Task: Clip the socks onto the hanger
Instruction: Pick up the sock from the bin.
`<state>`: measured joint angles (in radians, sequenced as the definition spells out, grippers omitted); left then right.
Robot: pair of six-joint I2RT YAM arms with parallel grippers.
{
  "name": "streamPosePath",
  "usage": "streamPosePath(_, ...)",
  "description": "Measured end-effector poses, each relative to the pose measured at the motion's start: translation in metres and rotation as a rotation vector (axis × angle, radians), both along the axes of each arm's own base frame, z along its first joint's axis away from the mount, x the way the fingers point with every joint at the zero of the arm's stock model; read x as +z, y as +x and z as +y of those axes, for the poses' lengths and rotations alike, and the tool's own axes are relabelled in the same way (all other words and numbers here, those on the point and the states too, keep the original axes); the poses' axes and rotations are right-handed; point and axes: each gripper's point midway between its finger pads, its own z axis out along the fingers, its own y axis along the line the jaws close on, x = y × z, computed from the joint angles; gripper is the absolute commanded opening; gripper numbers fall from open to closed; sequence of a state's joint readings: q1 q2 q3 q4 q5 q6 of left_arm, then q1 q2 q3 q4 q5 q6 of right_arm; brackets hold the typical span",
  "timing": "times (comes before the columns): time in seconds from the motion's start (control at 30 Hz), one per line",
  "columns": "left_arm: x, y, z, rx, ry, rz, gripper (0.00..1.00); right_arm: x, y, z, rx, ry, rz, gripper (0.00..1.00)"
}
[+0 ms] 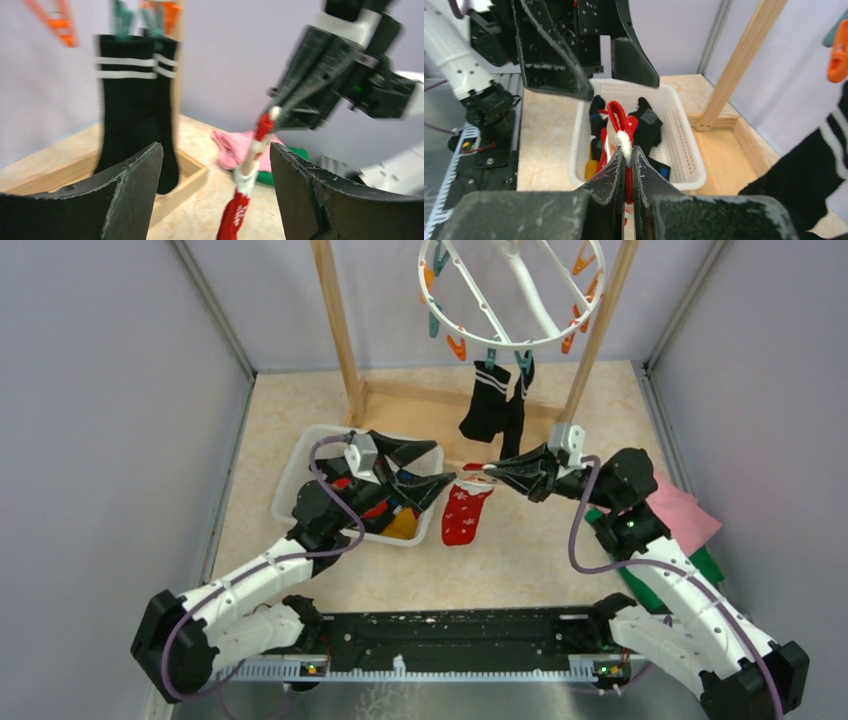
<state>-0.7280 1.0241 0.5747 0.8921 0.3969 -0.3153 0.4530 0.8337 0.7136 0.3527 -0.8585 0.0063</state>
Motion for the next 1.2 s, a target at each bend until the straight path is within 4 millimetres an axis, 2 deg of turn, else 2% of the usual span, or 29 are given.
streamPosePath(0.07, 0.004, 0.016, 0.016, 0.092, -0.004, 0.044, 0.86, 0.0, 0.007, -0.001, -0.034, -0.011, -0.001, 0.0)
streamPosePath(0.2, 0.017, 0.06, 0.048, 0.244, -0.011, 0.158, 0.87, 0.004, 0.018, -0.004, -0.087, -0.032, -0.016, 0.0)
streamPosePath(0.33, 0.021, 0.092, 0.068, 0.32, -0.029, 0.253, 0.88, 0.002, 0.028, -0.004, -0.131, -0.069, -0.034, 0.0)
streamPosePath(0.53, 0.012, 0.105, 0.067, 0.319, -0.031, 0.334, 0.93, -0.015, 0.036, -0.006, -0.169, -0.15, -0.046, 0.0)
streamPosePath(0.6, 0.013, 0.11, 0.069, 0.33, -0.044, 0.351, 0.99, -0.02, 0.041, -0.005, -0.173, -0.177, -0.032, 0.0)
streamPosePath(0.87, 0.009, 0.134, 0.091, 0.375, -0.144, 0.476, 0.99, -0.027, 0.065, -0.006, -0.263, -0.209, 0.025, 0.0)
streamPosePath(0.97, -0.002, 0.148, 0.096, 0.357, -0.167, 0.554, 0.96, -0.019, 0.071, -0.003, -0.304, -0.183, 0.001, 0.0)
streamPosePath(1.07, -0.014, 0.165, 0.092, 0.331, -0.155, 0.626, 0.93, -0.012, 0.075, 0.005, -0.349, -0.154, -0.019, 0.0)
streamPosePath(1.2, -0.014, 0.178, 0.082, 0.292, -0.126, 0.648, 0.87, -0.016, 0.081, 0.022, -0.422, -0.148, -0.011, 0.0)
